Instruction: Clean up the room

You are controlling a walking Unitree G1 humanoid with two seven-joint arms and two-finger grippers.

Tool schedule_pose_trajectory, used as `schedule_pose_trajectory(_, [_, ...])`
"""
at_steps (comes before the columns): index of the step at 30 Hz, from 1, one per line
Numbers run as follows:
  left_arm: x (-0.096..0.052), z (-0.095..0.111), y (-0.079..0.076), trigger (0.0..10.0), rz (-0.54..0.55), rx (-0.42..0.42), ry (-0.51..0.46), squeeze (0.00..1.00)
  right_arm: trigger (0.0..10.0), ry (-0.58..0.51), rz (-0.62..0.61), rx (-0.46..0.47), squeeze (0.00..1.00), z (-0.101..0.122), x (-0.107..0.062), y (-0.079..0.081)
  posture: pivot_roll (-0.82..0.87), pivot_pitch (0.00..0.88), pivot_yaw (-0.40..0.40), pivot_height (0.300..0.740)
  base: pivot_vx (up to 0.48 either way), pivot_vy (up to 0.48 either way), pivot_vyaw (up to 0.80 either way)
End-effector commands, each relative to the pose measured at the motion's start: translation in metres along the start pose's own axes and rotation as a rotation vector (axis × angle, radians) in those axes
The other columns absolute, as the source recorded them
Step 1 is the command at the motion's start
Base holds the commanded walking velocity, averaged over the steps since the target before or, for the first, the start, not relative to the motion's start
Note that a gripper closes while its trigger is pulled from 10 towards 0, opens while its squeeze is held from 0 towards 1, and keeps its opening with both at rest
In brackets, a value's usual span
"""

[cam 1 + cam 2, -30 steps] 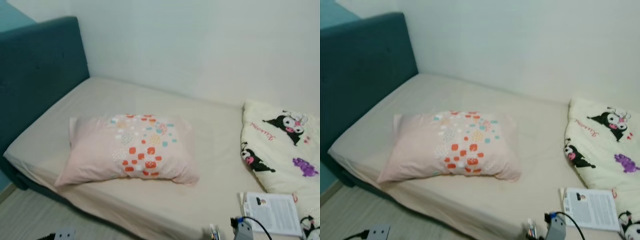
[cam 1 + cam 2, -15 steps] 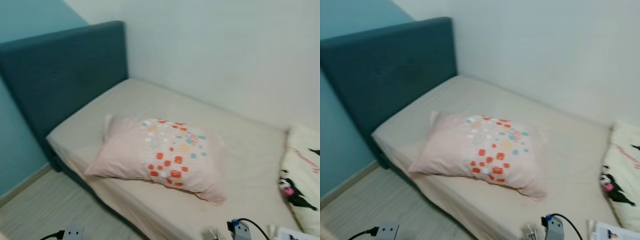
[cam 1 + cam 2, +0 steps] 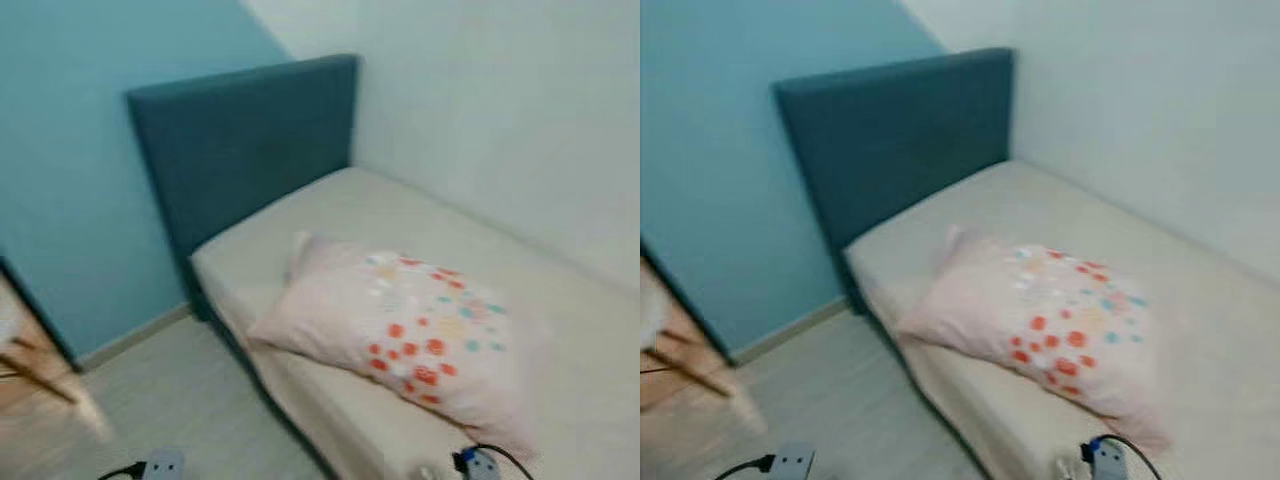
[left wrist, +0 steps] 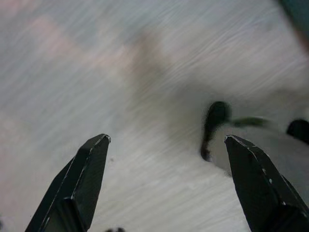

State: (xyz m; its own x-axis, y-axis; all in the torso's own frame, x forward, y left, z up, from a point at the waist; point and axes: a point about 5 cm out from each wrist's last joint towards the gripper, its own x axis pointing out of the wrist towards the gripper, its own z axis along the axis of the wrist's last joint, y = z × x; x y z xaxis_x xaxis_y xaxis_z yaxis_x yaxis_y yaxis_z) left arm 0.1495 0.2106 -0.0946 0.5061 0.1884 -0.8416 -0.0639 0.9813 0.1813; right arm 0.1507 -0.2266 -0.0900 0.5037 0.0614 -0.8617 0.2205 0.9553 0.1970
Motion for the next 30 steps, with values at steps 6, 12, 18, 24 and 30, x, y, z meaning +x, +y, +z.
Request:
schedule_pose_trajectory(6, [0.0,-0.003,0.004,10.0,-0.004,0.027,0.011,0.0,10.0,-0.018,0.01,-0.013,0.0,0.005,0.003,0.007,-0.04,0.0,-0.078,0.72,0.0,0.0,0.78])
schedule_pose_trajectory(12, [0.0,-0.003,0.006,10.0,-0.003,0.028,0.014,0.0,10.0,-0.026,0.012,-0.012,0.0,0.006,0.004,0.012,-0.03,0.0,-0.074,0.72,0.0,0.0,0.78])
schedule_pose_trajectory(18, [0.0,0.0,0.011,10.0,-0.006,0.061,-0.003,0.0,10.0,-0.035,0.026,-0.031,0.0,0.011,0.008,0.023,-0.02,0.0,-0.071,0.72,0.0,0.0,0.78])
schedule_pose_trajectory(24, [0.0,-0.001,0.008,10.0,-0.017,0.056,-0.004,0.0,10.0,-0.033,0.035,-0.033,0.0,0.009,0.009,0.03,-0.02,0.0,-0.069,0.72,0.0,0.0,0.78])
schedule_pose_trajectory(30, [0.0,-0.003,0.007,10.0,-0.023,0.052,-0.001,0.0,10.0,-0.025,0.036,-0.028,0.0,0.004,0.009,0.032,-0.02,0.0,-0.066,0.72,0.0,0.0,0.78])
